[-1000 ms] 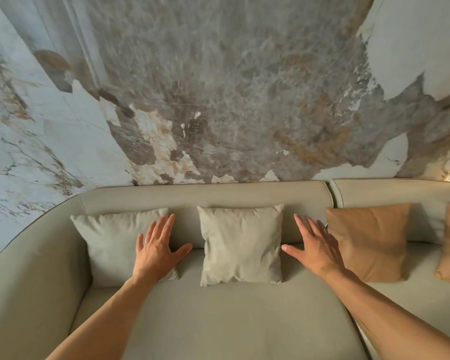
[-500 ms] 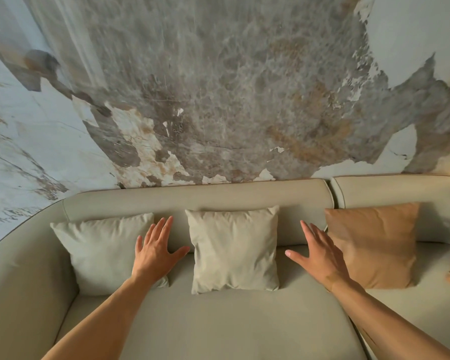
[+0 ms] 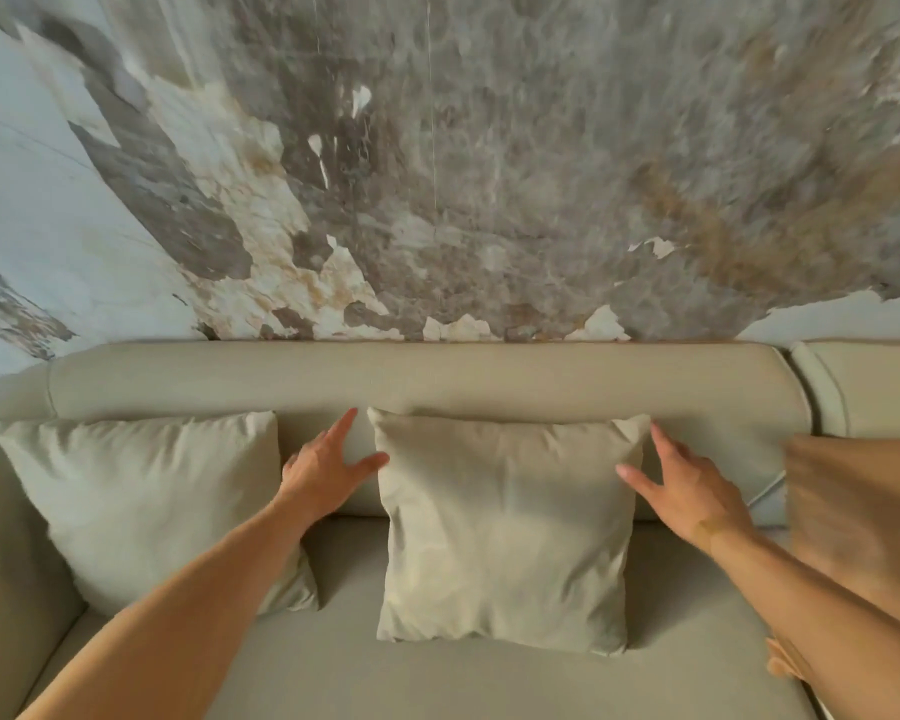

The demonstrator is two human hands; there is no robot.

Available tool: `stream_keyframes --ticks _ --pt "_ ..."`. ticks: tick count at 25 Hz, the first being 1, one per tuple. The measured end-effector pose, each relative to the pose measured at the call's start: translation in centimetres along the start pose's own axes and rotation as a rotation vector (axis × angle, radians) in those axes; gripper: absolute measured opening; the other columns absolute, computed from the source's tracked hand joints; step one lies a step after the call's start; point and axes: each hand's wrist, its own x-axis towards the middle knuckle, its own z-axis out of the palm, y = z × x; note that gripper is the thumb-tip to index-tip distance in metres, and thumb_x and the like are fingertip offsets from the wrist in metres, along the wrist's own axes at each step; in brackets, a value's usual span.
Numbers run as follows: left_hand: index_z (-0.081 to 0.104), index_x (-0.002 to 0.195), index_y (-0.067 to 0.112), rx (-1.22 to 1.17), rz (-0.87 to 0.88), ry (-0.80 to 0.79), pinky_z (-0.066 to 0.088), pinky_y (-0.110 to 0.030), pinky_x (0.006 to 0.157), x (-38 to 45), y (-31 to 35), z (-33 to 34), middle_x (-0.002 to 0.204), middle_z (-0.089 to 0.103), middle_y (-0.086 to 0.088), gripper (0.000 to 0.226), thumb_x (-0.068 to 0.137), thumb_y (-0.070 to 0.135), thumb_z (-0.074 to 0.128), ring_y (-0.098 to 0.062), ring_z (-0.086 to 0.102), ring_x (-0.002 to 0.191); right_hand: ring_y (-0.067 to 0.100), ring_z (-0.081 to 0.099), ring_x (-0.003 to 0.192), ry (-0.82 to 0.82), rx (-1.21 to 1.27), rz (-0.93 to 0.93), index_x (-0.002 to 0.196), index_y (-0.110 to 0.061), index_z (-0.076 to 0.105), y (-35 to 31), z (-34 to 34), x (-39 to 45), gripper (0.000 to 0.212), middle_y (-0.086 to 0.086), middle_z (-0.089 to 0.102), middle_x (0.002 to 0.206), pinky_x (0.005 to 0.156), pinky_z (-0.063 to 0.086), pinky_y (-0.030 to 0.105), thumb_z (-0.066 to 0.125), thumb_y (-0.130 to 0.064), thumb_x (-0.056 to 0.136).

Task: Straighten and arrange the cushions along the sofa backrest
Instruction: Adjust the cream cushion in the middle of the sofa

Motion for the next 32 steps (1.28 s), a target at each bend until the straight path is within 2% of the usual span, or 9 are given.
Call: stream_keyframes --ticks 5,7,11,16,21,25,27,29,32 --pt "0.028 0.152 0.022 -0.252 -0.053 -0.009 0.041 -0.038 0.103 5.4 0.4 2.8 0.142 0.053 -0.002 0.076 0.089 0.049 0.061 -0.029 0.048 0.130 0.036 0.039 0.137 0.030 0.330 0.056 0.155 -0.026 0.009 -0.2 3.8 5.5 0.079 0.014 0.038 0.153 0.110 0.034 0.046 0.052 -0.049 0.093" --pt "0.047 0.141 0.016 -0.310 -0.077 0.035 0.043 -0.034 0.094 6.5 0.8 3.2 0.127 0.064 -0.006 0.057 0.090 0.037 0.063 -0.030 0.055 0.121 0.037 0.045 0.132 0.140 0.433 0.120 0.152 -0.018 0.026 -0.3 4.0 6.5 0.067 0.015 0.048 0.146 0.106 0.036 0.042 0.053 -0.042 0.095" --pt "0.067 0.115 0.013 -0.478 -0.140 0.125 0.043 -0.028 0.082 6.4 1.1 3.3 0.103 0.068 -0.005 0.030 0.087 0.025 0.070 -0.023 0.061 0.098 0.030 0.062 0.097 0.255 0.676 0.193 0.110 -0.004 0.069 0.2 3.2 7.0 0.031 0.014 0.070 0.108 0.081 0.041 0.031 0.069 -0.025 0.088" --pt "0.067 0.097 0.016 -0.668 -0.157 0.131 0.036 -0.013 0.066 5.5 2.0 2.3 0.083 0.063 0.008 0.013 0.085 0.021 0.072 -0.003 0.053 0.076 0.017 0.055 0.094 0.339 0.928 0.313 0.122 0.001 0.062 2.8 1.6 6.9 0.051 0.012 0.065 0.106 0.085 0.039 0.024 0.077 -0.024 0.081" --pt "0.067 0.102 0.016 -0.729 -0.183 0.142 0.042 -0.022 0.074 5.4 3.4 3.6 0.085 0.065 0.005 0.020 0.087 0.028 0.070 -0.014 0.060 0.082 0.017 0.058 0.091 0.308 0.933 0.285 0.124 -0.007 0.062 3.8 1.6 7.2 0.051 0.004 0.064 0.101 0.089 0.042 0.026 0.076 -0.031 0.081" --pt "0.066 0.102 0.021 -0.852 -0.217 0.149 0.050 -0.037 0.082 2.7 0.0 6.7 0.096 0.070 0.000 0.027 0.094 0.044 0.054 -0.017 0.065 0.083 0.013 0.063 0.087 0.123 1.104 0.333 0.128 -0.024 0.055 6.3 4.7 4.6 0.045 -0.001 0.066 0.113 0.087 0.045 0.039 0.053 -0.051 0.093" --pt "0.067 0.097 0.022 -0.655 -0.251 0.119 0.051 -0.038 0.080 1.0 -3.4 10.4 0.096 0.072 -0.006 0.015 0.091 0.032 0.057 -0.019 0.065 0.078 0.019 0.062 0.093 -0.056 0.997 0.409 0.131 -0.027 0.052 9.1 8.5 2.7 0.034 0.003 0.062 0.126 0.089 0.041 0.041 0.050 -0.025 0.097" --pt "0.069 0.107 0.020 -0.391 -0.281 -0.090 0.053 -0.034 0.078 0.1 -6.7 14.5 0.097 0.072 -0.006 0.021 0.087 0.018 0.063 -0.021 0.064 0.080 0.024 0.054 0.103 -0.352 0.873 0.460 0.141 -0.025 0.044 11.4 13.5 0.8 0.058 0.006 0.052 0.139 0.090 0.037 0.039 0.055 0.000 0.090" --pt "0.061 0.127 0.017 -0.131 -0.283 -0.337 0.051 -0.028 0.077 -0.3 -9.7 20.2 0.113 0.066 -0.002 0.045 0.084 0.013 0.071 -0.018 0.060 0.090 0.026 0.053 0.110 -0.501 0.543 0.442 0.145 -0.018 0.040 12.6 20.8 -0.8 0.085 0.011 0.051 0.141 0.090 0.040 0.033 0.079 -0.006 0.070"
